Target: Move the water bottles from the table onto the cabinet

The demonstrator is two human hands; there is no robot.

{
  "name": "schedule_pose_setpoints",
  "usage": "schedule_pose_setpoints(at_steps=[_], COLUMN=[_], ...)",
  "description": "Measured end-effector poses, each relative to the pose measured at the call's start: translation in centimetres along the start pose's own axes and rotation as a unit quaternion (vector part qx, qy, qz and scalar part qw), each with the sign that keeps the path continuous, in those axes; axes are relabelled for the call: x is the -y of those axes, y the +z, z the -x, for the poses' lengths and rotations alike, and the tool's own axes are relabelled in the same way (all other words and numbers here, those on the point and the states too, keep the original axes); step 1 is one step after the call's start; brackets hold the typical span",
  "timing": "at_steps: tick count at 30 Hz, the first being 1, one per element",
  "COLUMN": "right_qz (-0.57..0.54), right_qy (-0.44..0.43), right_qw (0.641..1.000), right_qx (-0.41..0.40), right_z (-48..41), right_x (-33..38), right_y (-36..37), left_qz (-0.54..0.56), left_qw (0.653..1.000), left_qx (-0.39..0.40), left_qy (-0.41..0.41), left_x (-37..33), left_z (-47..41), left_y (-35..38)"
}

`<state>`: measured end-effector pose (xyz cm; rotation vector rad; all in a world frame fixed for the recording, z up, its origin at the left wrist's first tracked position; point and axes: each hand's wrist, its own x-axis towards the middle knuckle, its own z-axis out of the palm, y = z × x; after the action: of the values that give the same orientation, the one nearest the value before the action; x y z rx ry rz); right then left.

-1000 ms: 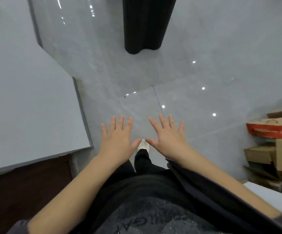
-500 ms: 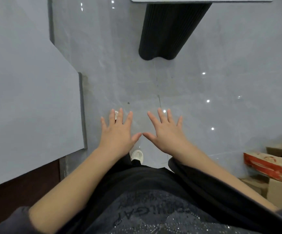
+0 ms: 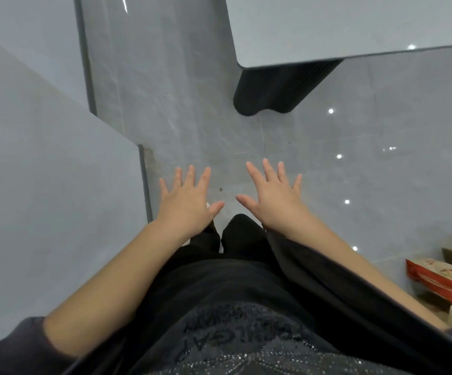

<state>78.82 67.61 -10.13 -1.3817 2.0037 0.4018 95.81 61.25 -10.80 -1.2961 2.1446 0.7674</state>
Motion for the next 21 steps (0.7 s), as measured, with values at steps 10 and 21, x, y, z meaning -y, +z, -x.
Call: schedule_pose_setpoints(at_steps=[10,21], right_qz=[-0.007,0.039], right_qy=[-0.047,-0.103], right_qw=[0.999,0.994], right_qx=[0.012,0.012], right_z=[-11.2,-25.1], right_x=[4.1,8.0], right_y=[-7.3,-19.6], left_qz=[0.023,0.006], left_qw=[0.999,0.997], left_qx=[-0.024,0.01], left_qy=[-0.033,-0.077], left_x=[3.5,6.1], left_z=[-8.1,-20.6], left_y=[-8.3,-21.4])
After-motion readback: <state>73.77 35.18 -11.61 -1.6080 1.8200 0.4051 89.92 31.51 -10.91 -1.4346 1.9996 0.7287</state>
